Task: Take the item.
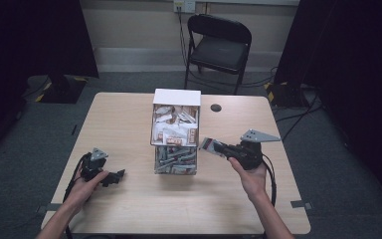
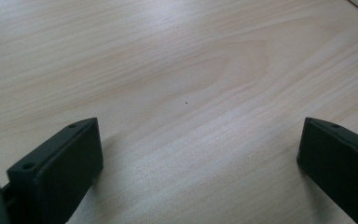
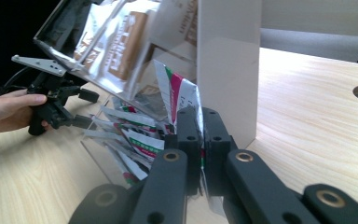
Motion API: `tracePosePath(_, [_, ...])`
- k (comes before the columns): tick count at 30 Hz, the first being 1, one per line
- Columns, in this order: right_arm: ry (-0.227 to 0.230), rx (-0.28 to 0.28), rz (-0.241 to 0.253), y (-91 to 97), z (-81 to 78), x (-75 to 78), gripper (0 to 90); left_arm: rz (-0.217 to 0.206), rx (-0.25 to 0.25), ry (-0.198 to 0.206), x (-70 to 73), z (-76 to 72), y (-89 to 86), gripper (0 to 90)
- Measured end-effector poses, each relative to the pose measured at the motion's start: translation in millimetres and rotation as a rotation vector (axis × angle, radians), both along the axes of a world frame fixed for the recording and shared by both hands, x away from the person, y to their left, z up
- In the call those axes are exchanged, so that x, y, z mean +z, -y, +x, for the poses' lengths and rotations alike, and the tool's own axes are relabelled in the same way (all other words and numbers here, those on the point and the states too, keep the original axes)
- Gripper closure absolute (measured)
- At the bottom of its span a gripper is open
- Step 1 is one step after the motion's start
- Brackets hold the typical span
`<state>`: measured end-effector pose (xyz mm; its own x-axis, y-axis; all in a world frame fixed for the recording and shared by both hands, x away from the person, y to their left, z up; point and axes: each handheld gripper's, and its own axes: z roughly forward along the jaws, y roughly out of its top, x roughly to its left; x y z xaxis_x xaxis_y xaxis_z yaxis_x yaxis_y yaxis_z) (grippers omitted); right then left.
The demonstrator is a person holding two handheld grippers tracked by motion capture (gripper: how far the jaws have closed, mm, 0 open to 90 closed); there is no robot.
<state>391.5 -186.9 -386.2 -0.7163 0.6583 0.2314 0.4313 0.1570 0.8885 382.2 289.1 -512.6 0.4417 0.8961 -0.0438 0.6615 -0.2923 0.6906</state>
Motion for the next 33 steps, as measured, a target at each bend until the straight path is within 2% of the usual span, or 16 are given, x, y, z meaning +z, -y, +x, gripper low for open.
tracePosePath(9, [-0.032,-0.033,-0.025,3.4,17.2,-10.1,88.3,0.001,-0.001,0.0,0.0,0.0,-0.1,0.0])
tracePosePath(15, [-0.066,-0.062,-0.051,5.0,28.6,-26.6,88.2,0.003,-0.002,0.0,0.2,0.1,-0.3,0.0])
tracePosePath(24, [-0.119,-0.066,-0.078,4.6,29.2,-51.2,88.1,0.0,0.0,0.0,0.0,0.0,0.0,0.0])
tracePosePath(33, [-0.161,-0.062,-0.107,1.1,32.5,-67.1,88.1,0.0,0.0,0.0,0.0,0.0,0.0,0.0])
